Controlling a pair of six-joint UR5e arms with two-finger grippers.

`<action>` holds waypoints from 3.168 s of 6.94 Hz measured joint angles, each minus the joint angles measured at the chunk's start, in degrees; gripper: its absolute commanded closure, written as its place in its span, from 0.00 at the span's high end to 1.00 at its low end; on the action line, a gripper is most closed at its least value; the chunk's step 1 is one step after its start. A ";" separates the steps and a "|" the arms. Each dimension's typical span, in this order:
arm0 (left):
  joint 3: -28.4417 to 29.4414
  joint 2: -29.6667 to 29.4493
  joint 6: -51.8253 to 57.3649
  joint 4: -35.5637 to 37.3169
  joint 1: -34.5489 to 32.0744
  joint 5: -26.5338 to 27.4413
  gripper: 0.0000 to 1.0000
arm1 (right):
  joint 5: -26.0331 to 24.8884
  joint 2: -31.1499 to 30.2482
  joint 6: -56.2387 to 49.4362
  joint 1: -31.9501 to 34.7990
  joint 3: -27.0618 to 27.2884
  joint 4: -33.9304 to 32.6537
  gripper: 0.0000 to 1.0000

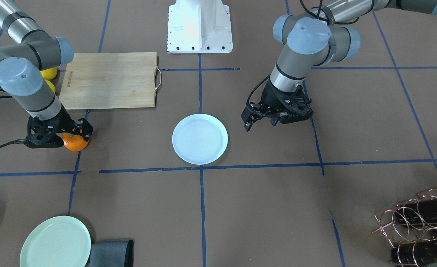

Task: Pick orange to plate
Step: 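Lower the right gripper onto the orange and close on it, then carry the orange with the right gripper over the light blue plate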

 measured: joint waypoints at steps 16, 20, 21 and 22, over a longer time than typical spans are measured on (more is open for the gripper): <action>-12.01 22.47 49.28 9.93 -22.26 -7.05 1.00 | -8.20 27.74 10.51 -11.34 -6.82 -5.31 0.00; -11.50 26.19 61.25 12.32 -30.08 -7.50 1.00 | -10.24 34.34 10.78 -14.04 -16.09 -4.91 0.79; -11.45 26.74 62.84 12.37 -31.11 -7.50 1.00 | -10.32 35.60 10.82 -14.17 -17.85 -4.81 1.00; -11.40 26.96 63.44 12.39 -31.60 -7.51 1.00 | -10.35 36.23 11.06 -14.17 -18.64 -4.77 1.00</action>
